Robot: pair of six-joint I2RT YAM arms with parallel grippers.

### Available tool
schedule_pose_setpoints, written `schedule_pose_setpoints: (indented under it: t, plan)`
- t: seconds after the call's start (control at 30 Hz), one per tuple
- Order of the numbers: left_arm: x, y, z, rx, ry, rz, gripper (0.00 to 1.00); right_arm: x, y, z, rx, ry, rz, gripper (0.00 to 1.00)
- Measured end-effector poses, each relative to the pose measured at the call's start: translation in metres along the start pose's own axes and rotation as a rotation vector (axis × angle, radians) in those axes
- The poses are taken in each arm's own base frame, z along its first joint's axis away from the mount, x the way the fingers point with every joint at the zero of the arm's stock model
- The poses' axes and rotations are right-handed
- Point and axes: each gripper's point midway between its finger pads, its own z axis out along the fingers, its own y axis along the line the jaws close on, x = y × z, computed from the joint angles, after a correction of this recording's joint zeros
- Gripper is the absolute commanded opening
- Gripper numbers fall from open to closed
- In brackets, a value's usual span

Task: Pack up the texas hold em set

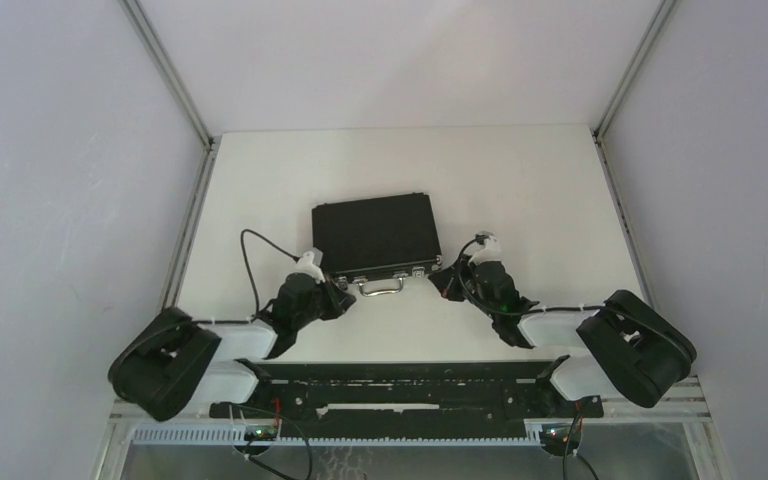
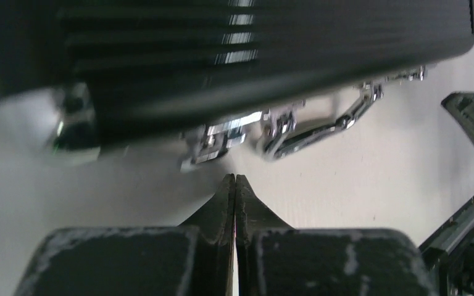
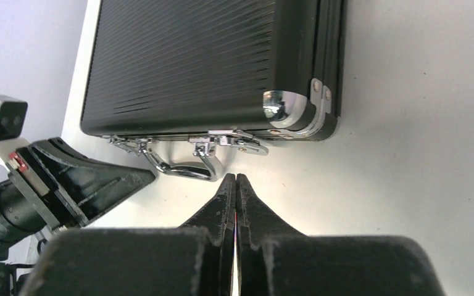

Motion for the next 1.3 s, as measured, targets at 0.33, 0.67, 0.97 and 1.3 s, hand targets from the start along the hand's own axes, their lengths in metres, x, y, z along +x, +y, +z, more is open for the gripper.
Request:
schedule_pose_setpoints:
  t: [0.33, 0.67, 0.97, 1.3]
  plan:
    - [-0.031, 0.009, 0.026, -0.035, -0.053, -0.094, 0.00, 0.004, -0.012, 0.002, 0.029, 0.023, 0.013, 0.00]
    - [-0.064, 0.013, -0.018, -0.085, -0.242, -0.078, 0.24, 0.005, -0.011, 0.001, 0.022, 0.023, 0.019, 0.00]
    - [-0.082, 0.000, -0.051, -0.085, -0.339, -0.014, 0.83, 0.005, 0.000, -0.001, -0.011, 0.018, 0.003, 0.00]
    - [-0.068, 0.017, -0.053, -0.159, -0.291, -0.011, 1.00, -0.009, 0.020, -0.015, -0.066, -0.049, -0.082, 0.74]
